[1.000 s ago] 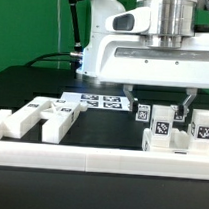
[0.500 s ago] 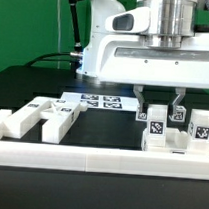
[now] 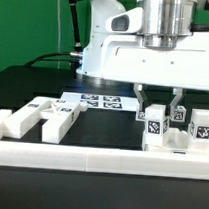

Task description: Assemble chair

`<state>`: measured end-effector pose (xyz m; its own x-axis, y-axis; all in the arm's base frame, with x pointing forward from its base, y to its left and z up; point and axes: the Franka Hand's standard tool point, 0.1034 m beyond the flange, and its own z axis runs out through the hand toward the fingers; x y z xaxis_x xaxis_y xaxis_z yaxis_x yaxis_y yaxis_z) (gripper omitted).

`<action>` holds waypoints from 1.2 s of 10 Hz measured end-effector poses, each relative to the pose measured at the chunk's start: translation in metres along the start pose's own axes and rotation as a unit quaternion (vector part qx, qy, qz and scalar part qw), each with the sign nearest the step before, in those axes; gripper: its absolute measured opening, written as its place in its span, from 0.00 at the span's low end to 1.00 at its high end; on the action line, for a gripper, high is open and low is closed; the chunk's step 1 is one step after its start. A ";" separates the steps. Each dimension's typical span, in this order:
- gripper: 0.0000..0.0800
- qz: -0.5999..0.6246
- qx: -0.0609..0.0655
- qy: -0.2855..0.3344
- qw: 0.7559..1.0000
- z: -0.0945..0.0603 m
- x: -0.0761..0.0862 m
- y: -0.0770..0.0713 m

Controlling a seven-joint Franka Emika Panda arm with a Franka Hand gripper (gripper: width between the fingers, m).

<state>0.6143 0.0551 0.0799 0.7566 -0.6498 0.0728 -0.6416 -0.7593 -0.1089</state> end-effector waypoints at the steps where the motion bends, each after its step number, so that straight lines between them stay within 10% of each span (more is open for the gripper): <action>1: 0.36 0.064 -0.001 0.000 0.998 0.000 -0.004 -0.003; 12: 0.36 0.509 0.002 -0.005 0.861 0.002 -0.006 -0.006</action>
Offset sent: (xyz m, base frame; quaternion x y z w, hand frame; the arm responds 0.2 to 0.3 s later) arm -0.0120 0.0141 -0.0109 -0.0249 -0.0123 0.2922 0.9559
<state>0.6137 0.0638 0.0785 -0.1961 -0.9780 -0.0706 -0.9723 0.2033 -0.1154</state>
